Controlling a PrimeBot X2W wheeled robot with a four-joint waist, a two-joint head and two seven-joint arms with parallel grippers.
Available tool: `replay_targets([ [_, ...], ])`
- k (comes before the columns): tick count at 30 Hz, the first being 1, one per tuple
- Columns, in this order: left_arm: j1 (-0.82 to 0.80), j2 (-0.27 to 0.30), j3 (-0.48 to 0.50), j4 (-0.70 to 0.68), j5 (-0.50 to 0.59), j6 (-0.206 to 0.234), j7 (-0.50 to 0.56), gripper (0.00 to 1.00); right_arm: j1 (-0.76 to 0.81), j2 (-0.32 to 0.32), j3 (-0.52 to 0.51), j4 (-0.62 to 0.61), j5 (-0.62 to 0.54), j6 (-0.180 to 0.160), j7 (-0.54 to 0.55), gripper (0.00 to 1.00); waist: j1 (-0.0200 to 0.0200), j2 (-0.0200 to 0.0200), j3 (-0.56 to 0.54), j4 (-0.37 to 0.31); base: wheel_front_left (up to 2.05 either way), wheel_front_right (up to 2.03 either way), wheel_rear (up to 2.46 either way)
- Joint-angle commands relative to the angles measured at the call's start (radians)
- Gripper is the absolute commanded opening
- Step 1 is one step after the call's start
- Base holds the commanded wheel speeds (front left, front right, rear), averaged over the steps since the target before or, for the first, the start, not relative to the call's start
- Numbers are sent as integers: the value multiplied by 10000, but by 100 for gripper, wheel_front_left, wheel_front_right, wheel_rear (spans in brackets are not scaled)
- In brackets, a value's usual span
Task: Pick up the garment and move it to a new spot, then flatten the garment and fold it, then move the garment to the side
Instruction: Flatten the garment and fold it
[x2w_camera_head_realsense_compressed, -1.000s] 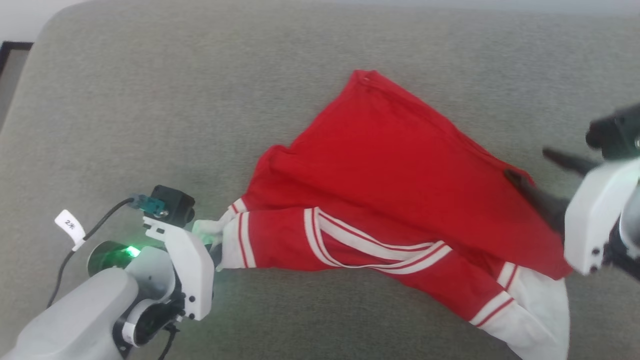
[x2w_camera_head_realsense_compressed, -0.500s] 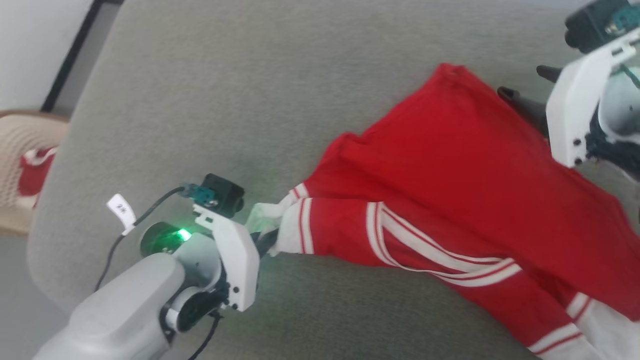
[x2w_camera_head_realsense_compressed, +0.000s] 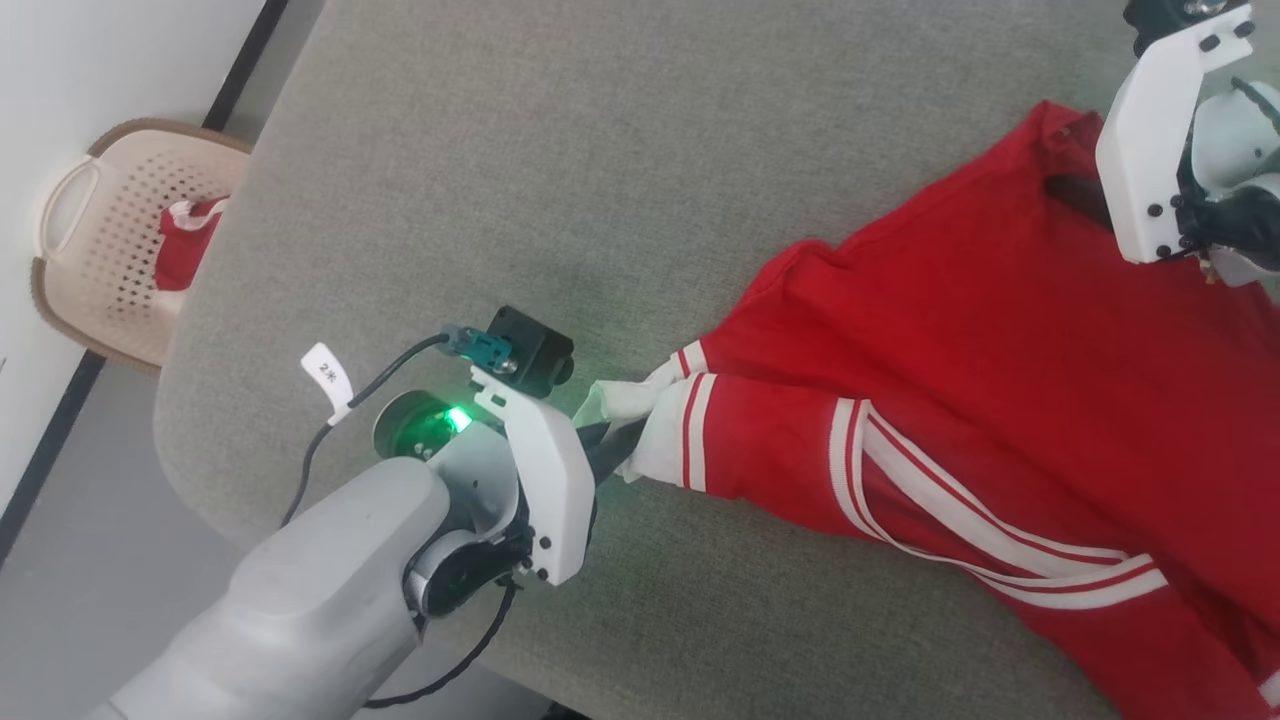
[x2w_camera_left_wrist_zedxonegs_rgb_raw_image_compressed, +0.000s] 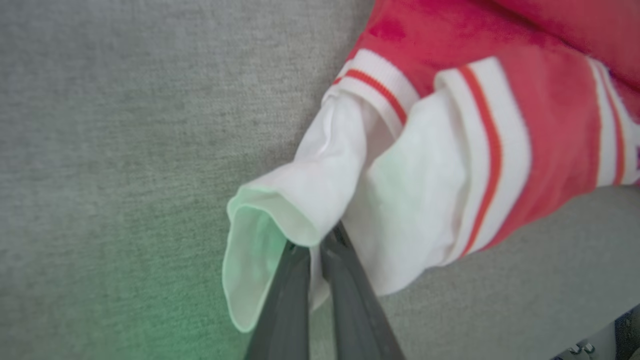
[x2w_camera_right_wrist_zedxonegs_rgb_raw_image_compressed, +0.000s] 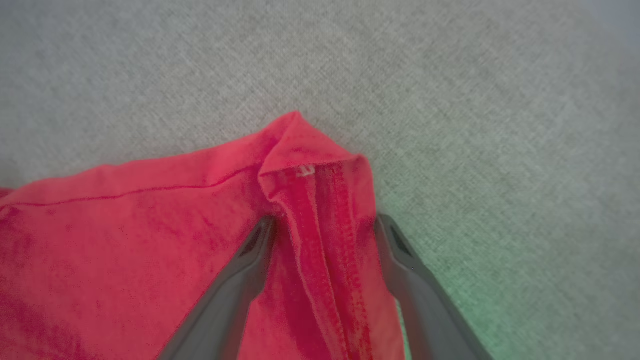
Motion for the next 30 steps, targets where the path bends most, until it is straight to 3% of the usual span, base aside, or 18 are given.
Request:
replay_targets([
  [1,-148,-151,-60,178,118,-71,-59,0,441,248,525,366,223,5,280,100,0,0,170,147,0,0,0],
  [5,-276,-333,-94,576,113,-217,-185,0,577,265,1542,625,689,28,600,100,0,0,244,182,0,0,0],
  [6,-293,-358,-93,668,110,-233,-209,0,557,262,1730,636,808,28,690,48,0,0,244,171,0,0,0],
  [7,-293,-358,-93,668,110,-233,-209,0,557,262,1730,636,808,28,690,48,0,0,244,171,0,0,0],
  [8,-307,-364,-91,764,114,-263,-211,0,496,234,1993,554,895,30,768,0,0,0,238,150,0,0,0],
  [14,-562,-197,38,1121,51,-338,-212,0,-421,-267,2619,252,1389,4,133,0,0,0,82,-226,0,0,0],
  [20,-1299,576,481,850,6,-146,175,0,-1432,-566,2985,-318,1968,-1,-898,0,0,0,-335,-1090,0,0,0],
  [30,-3235,2126,1135,526,349,532,1348,0,-1995,-1248,3141,-1162,2564,-1,-2254,0,0,0,-1189,-2441,0,0,0],
])
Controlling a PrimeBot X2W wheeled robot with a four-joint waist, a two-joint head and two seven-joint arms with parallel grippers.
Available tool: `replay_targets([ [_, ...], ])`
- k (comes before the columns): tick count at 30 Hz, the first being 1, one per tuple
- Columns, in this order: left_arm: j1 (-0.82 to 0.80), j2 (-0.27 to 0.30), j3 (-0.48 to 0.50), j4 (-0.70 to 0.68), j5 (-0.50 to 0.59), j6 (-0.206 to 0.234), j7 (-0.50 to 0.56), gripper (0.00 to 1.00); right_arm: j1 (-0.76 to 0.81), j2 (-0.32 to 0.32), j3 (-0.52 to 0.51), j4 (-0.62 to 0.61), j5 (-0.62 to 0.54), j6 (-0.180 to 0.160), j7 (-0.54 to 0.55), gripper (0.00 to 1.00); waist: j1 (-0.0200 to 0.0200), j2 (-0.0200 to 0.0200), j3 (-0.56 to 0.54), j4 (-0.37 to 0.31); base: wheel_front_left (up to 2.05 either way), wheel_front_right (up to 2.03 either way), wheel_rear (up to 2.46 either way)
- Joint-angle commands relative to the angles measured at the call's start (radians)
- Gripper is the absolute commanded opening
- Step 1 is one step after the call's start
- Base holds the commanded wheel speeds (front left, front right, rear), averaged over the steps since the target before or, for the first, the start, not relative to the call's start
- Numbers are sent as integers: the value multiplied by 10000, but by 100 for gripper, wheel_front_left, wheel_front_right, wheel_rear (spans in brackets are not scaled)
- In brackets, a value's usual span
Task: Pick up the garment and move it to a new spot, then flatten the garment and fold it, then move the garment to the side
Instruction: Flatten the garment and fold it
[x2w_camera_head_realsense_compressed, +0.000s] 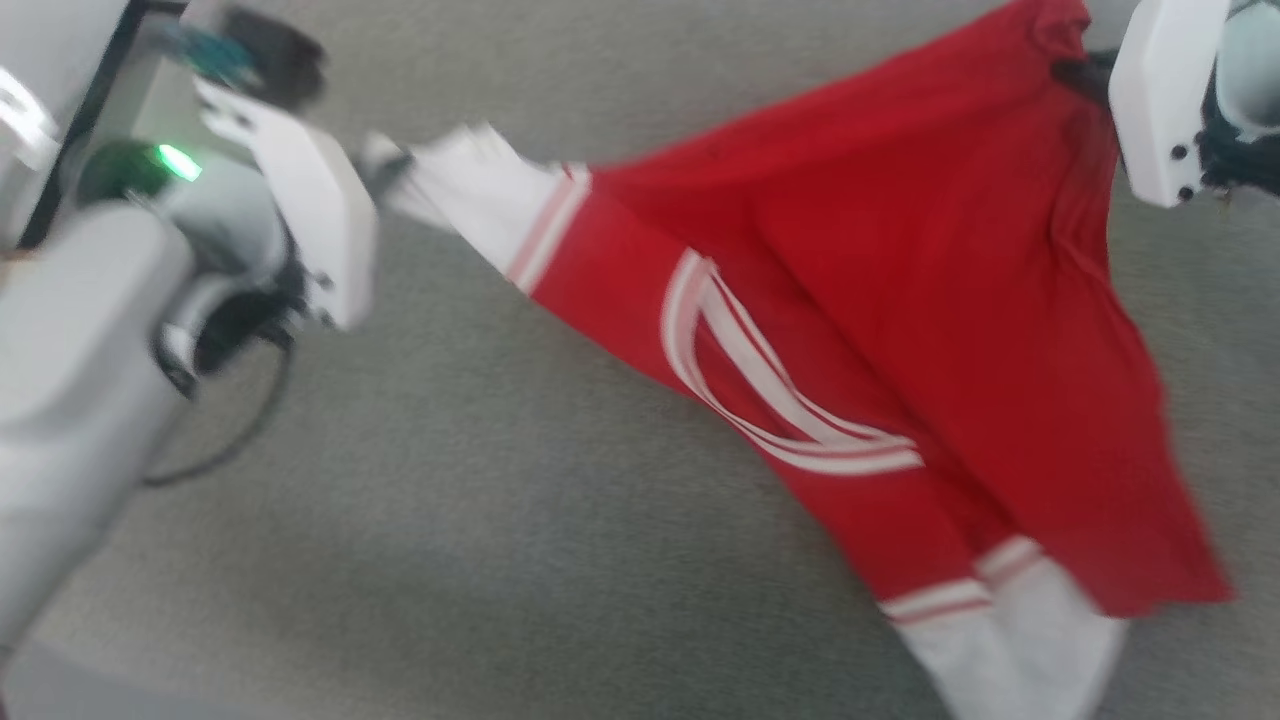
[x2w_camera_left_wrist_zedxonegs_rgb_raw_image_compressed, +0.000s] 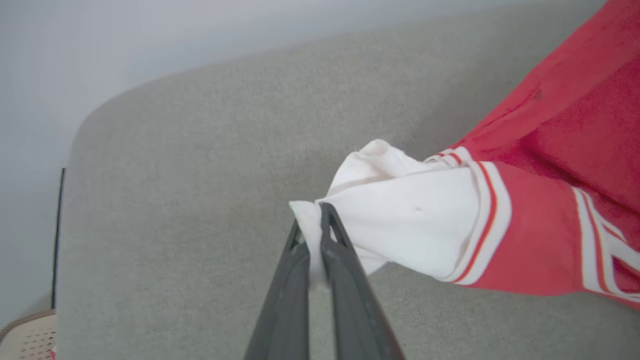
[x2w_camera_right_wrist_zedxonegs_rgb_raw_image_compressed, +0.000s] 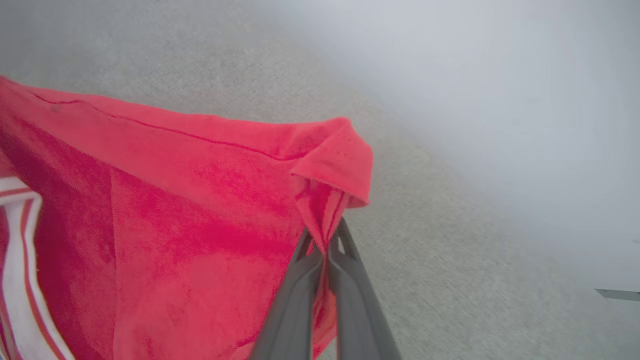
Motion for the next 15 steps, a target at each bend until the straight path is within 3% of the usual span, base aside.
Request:
replay_targets([
  [1,-422,282,115,-48,129,112,229,0,-139,-105,-35,-181,114,-7,-213,0,0,0,-437,-563,0,0,0],
  [8,-1823,942,394,48,594,174,716,0,-420,-466,-315,-802,199,-7,-743,0,0,0,-961,-1403,0,0,0],
  [15,-2807,1026,426,504,947,-7,724,0,-338,-486,-885,-1049,177,-8,-946,0,0,0,-1501,-1998,0,0,0],
])
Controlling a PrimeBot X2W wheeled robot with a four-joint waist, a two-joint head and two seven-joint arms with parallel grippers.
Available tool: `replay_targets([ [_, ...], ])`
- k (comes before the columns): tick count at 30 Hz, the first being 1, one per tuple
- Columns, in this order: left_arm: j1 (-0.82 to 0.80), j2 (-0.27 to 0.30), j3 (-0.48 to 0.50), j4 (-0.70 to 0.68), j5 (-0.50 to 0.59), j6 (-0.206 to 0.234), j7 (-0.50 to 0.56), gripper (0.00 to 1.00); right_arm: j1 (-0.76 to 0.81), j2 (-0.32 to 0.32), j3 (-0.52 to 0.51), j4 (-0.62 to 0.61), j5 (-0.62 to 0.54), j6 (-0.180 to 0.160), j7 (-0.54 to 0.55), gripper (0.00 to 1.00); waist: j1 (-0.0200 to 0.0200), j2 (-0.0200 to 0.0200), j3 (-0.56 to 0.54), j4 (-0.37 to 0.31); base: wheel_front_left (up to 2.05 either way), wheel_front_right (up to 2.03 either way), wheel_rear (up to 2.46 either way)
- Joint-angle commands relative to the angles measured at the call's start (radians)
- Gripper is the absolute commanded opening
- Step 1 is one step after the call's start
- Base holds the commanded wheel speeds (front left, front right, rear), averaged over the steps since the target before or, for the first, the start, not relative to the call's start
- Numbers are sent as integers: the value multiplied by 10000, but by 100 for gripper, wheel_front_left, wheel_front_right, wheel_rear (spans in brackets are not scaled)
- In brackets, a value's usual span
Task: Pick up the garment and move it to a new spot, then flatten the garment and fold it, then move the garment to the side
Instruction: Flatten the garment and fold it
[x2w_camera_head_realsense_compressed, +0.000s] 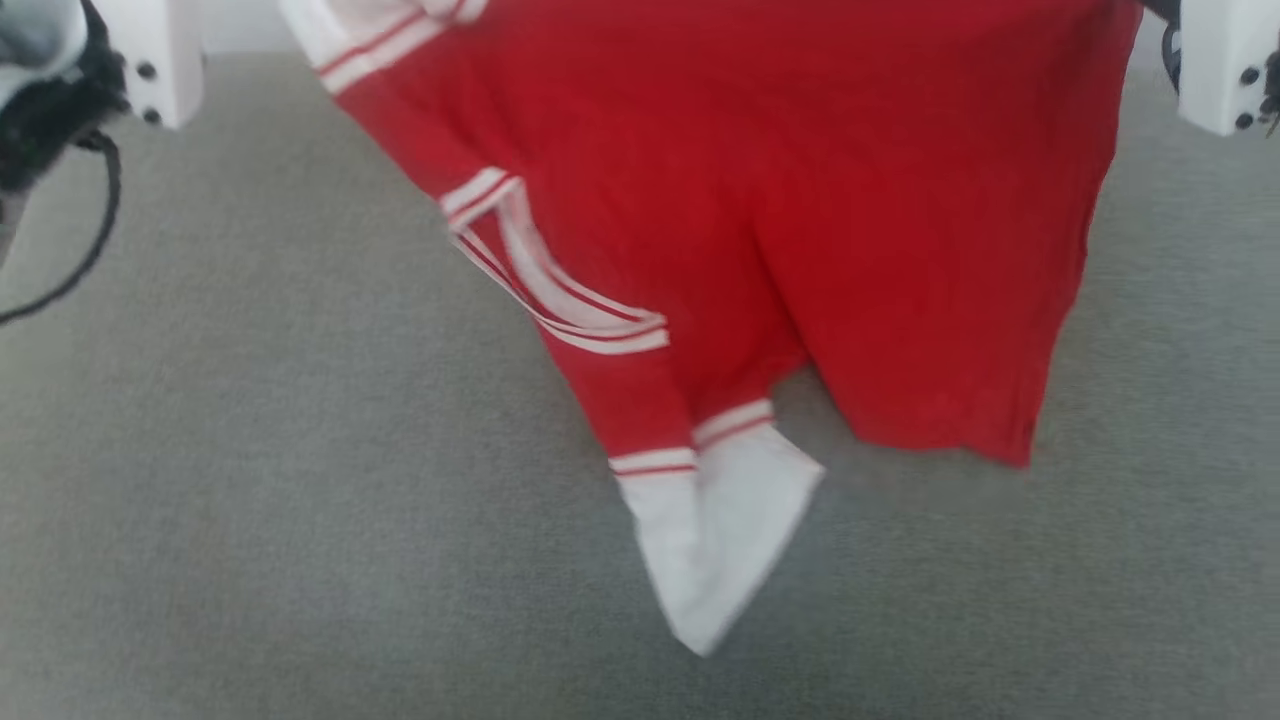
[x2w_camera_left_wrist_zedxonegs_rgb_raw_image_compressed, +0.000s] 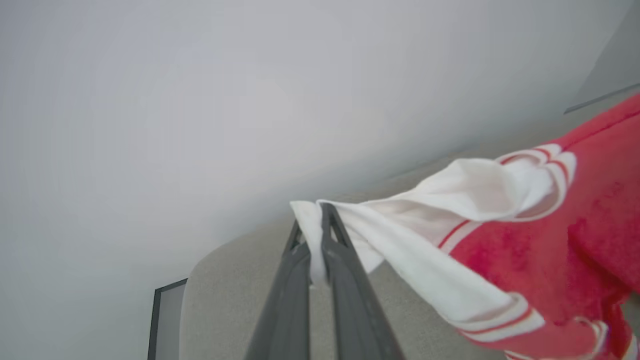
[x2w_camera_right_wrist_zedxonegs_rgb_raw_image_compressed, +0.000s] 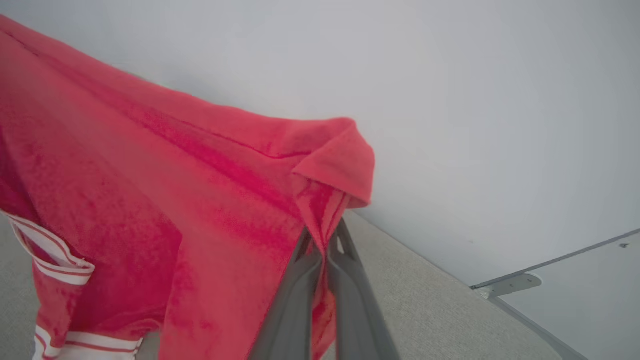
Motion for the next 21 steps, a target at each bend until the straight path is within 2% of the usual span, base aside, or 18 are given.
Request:
replay_targets([
  [1,-272,16,27,195,152,-39,-32,0,57,-3,-176,-4,-23,-10,-35,0,0,0,-323,-322,0,0,0],
  [9,-991,-362,-25,996,457,-237,-501,0,6,377,-683,271,-610,-10,-193,0,0,0,-388,-719,0,0,0],
  [16,-2236,-1032,58,2378,1264,-360,-2190,0,-829,1345,-1249,1788,-1908,-10,-1264,0,0,0,300,-1059,0,0,0],
  [21,-3434,-1508,129,3490,1922,-341,-3771,0,-1872,2173,-1649,3282,-2995,-10,-2694,0,0,0,988,-1155,0,0,0],
])
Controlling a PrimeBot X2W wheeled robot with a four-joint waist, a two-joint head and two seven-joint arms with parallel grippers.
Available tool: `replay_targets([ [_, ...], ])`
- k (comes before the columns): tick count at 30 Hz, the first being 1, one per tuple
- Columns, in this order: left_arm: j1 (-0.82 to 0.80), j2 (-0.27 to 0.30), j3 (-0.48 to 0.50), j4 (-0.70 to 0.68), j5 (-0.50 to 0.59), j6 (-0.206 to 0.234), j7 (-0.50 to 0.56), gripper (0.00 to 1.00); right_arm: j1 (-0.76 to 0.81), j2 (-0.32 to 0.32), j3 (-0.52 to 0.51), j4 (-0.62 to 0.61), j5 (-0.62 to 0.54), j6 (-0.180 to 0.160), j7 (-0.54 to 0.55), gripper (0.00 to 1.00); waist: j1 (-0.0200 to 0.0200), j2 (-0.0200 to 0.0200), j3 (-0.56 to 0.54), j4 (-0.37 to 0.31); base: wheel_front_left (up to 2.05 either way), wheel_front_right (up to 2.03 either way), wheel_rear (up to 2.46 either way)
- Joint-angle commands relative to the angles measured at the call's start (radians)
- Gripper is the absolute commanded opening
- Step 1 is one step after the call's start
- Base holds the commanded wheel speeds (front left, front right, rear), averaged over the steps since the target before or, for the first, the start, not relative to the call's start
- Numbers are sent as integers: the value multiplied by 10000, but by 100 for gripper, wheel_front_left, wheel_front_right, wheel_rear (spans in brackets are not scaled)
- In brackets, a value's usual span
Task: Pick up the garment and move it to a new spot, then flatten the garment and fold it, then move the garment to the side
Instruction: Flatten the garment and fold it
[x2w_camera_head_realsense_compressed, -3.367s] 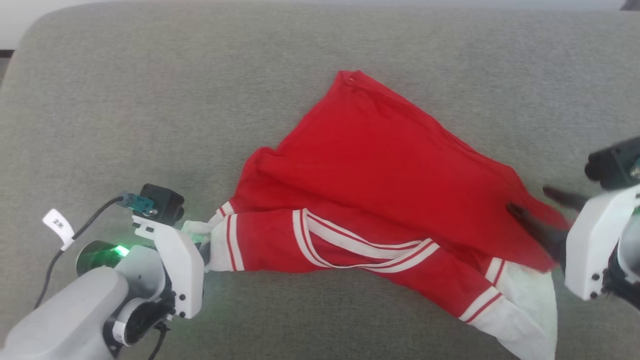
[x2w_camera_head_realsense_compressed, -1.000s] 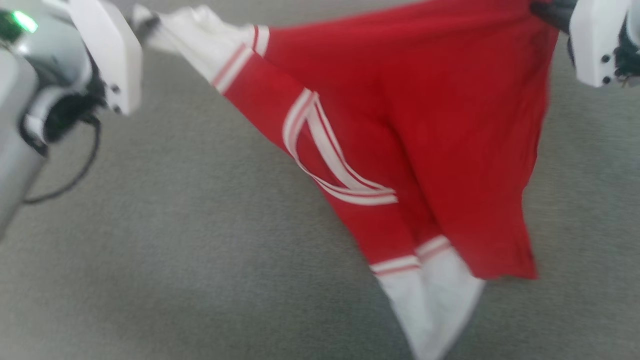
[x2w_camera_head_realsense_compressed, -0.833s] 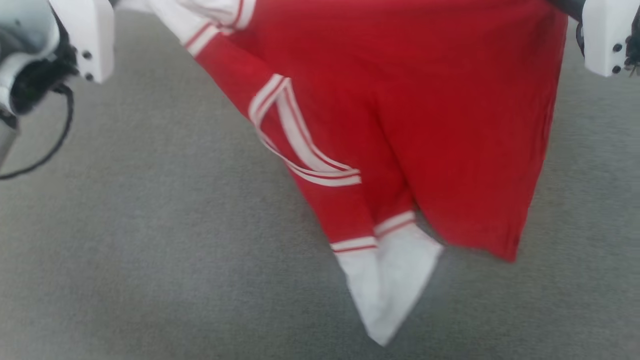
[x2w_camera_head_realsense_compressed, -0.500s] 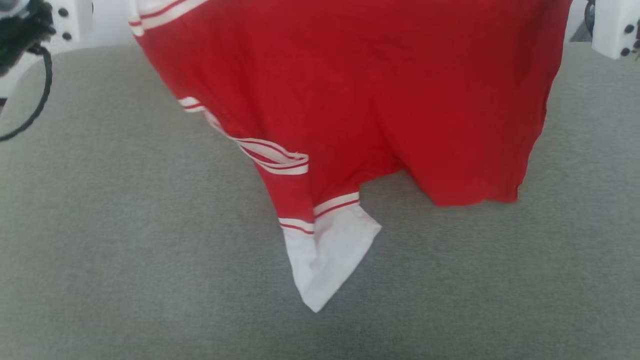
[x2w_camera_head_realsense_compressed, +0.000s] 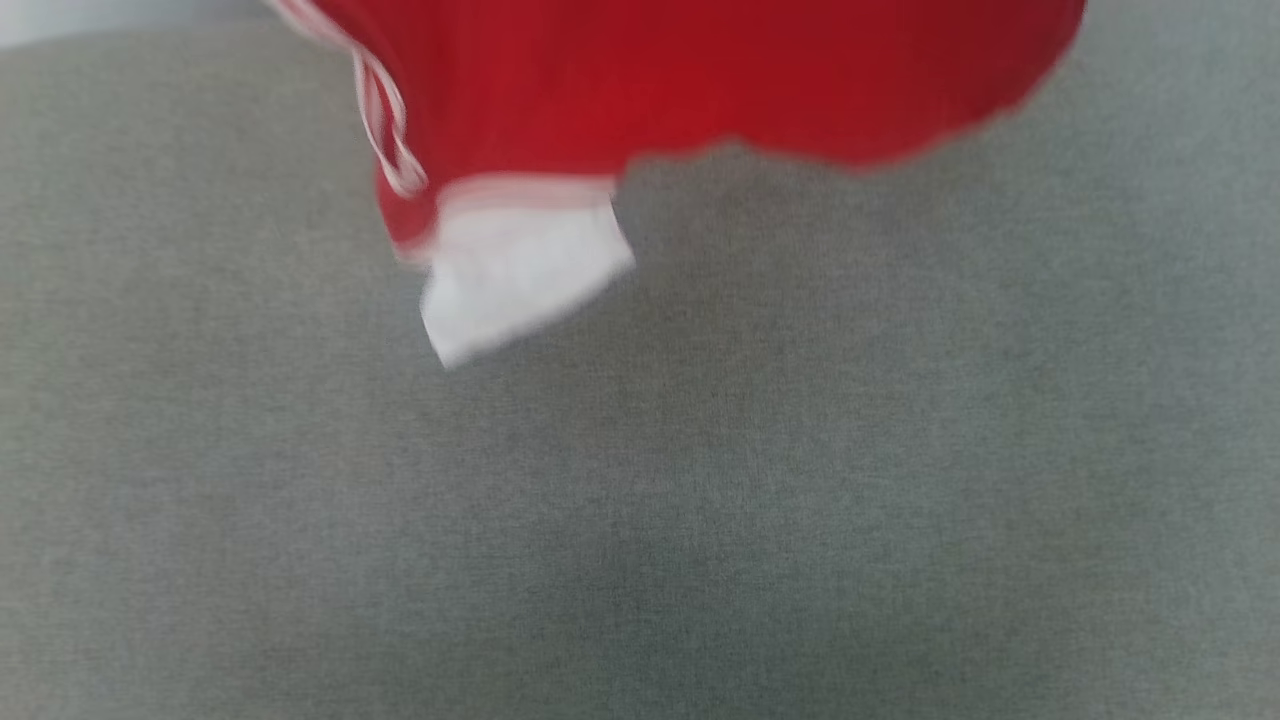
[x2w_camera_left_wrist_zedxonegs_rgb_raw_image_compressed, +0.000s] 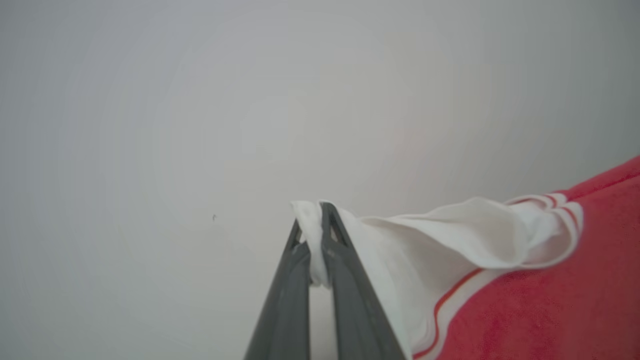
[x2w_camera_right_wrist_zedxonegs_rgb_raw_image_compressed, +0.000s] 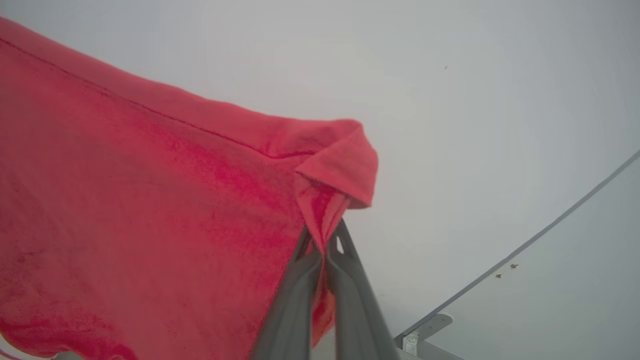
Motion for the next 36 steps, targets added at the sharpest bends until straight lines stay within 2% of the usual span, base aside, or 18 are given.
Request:
replay_targets([
  [1,-359,-21,22,203,264,41,-508,0,-215,147,-54,343,-250,-10,-309,0,0,0,384,-80,0,0,0],
  [4,-1148,-185,15,700,799,122,-1878,0,-960,499,-252,1154,-1044,-12,-1505,0,0,0,792,-92,0,0,0],
  [8,-1999,-343,-53,1142,1441,-16,-3465,0,-1746,885,-574,2300,-2362,-10,-3297,0,0,0,1250,-41,0,0,0],
  [11,-2132,-466,105,1127,1655,-222,-3728,0,-2003,1286,-762,3141,-3030,-10,-3947,0,0,0,1519,33,0,0,0],
  [16,-1004,-624,163,1473,1422,-789,-3737,0,-1332,1737,-457,3928,-3081,-10,-3684,0,0,0,1541,197,0,0,0],
  [20,-78,-897,-206,2135,743,-973,-3009,0,-417,1730,167,3754,-2617,-10,-3175,0,0,0,1332,388,0,0,0],
  [23,849,-971,-824,1796,-53,-983,-1989,0,408,1510,555,3360,-1972,-10,-2739,0,0,0,1108,554,0,0,0],
  [28,2236,-309,-1883,525,-1528,-984,-36,0,1679,883,1370,2104,-733,-10,-1840,0,0,0,731,766,0,0,0],
  [29,2236,-309,-1883,525,-1528,-984,-36,0,1679,883,1370,2104,-733,-10,-1840,0,0,0,731,766,0,0,0],
  [36,4023,1019,-2616,-1363,-3136,-983,1729,0,3421,-380,2321,-81,767,-10,-909,0,0,0,261,951,0,0,0],
])
